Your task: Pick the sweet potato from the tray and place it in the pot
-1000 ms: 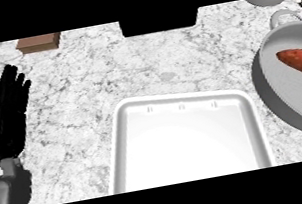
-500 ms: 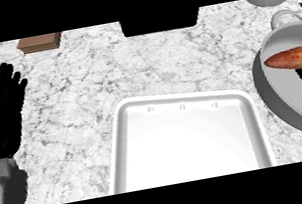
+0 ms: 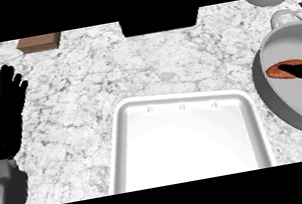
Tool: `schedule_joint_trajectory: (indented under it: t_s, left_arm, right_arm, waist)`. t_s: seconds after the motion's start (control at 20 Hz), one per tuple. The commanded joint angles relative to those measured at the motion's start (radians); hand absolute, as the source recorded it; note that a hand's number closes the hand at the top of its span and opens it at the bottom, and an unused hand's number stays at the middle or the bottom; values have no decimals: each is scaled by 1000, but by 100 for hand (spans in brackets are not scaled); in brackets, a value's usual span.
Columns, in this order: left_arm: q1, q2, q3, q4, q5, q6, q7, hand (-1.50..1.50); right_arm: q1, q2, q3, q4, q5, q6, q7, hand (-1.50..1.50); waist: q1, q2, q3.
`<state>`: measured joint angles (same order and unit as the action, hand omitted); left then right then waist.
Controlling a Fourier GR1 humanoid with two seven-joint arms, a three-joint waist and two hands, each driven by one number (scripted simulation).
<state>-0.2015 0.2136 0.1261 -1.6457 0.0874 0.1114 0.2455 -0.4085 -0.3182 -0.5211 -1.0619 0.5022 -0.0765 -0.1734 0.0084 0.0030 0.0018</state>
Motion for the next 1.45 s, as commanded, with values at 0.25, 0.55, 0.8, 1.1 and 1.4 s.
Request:
schedule_joint_trajectory:
  t_s: [0.25,0.55,0.8,1.1,1.4]
  left_arm:
    - [-35,-5,14,26,-2,12,11,0]
    - [4,26,33,-37,13,-26,41,0]
    - [13,-28,10,70,-23,-14,-88,0]
    - [22,-19,16,14,-17,-23,-31,0]
    - [-47,-41,-3,40,-47,14,6,0]
  right_arm:
    - [30,-94,-201,-6,-326,181,-70,-150]
    - [110,-220,-248,122,-413,296,-163,-150]
    - [187,-325,-316,162,-509,426,-170,-150]
    - [228,-416,-289,264,-516,490,-272,-150]
    - [246,-511,-298,422,-531,543,-347,-150]
  waist:
    - [-19,-4,-1]
    - [-6,-3,-1]
    - [-12,-2,-2]
    - [-8,-3,-1]
    - [-11,-2,-1]
